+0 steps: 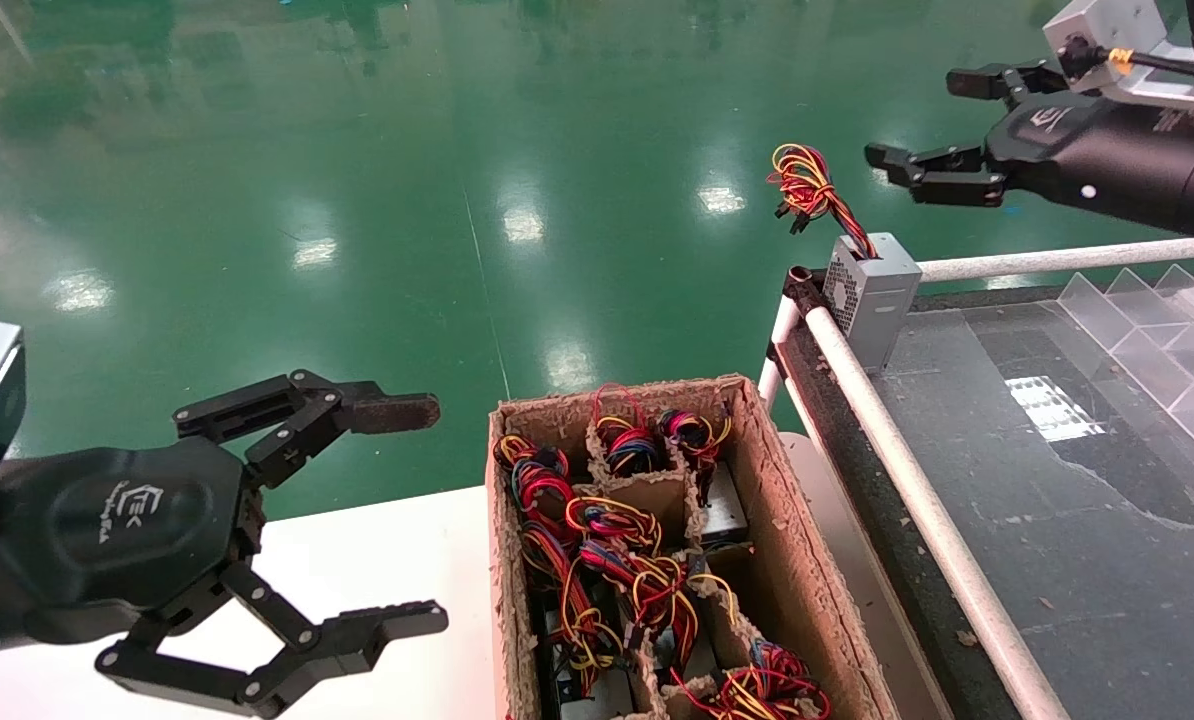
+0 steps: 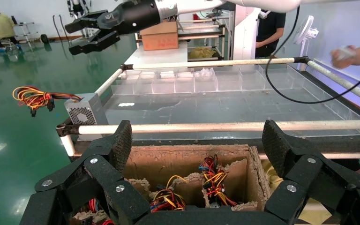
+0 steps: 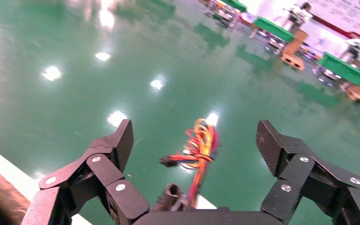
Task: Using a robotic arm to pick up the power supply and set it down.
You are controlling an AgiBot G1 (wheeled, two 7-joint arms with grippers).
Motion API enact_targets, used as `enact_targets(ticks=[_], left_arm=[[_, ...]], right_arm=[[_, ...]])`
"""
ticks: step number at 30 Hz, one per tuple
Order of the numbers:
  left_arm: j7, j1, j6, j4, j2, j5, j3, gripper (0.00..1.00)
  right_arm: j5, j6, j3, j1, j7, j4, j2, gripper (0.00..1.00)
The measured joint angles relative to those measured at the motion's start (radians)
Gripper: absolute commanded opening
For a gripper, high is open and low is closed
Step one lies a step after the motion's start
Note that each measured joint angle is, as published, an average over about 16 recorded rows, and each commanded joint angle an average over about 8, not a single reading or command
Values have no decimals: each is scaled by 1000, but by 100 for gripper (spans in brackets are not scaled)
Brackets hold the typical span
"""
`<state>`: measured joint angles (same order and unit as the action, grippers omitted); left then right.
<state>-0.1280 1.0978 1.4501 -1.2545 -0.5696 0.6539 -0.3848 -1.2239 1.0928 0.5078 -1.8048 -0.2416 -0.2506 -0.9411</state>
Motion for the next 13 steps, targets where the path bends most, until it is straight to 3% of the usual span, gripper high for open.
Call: enact_targets(ticks=[5, 7, 10, 13], left_arm=[[0, 0, 0, 0, 0, 0, 0, 100], [0, 0, 0, 0, 0, 0, 0, 85], [0, 0, 0, 0, 0, 0, 0, 84], [0, 0, 0, 0, 0, 0, 0, 74]], right_arm=[[52, 42, -24, 76, 45, -108, 34, 100], [67, 55, -31, 99, 58, -140, 45, 100], [82, 67, -38, 122, 72, -172, 55, 100], [98, 80, -45, 145, 85, -205, 65, 100]])
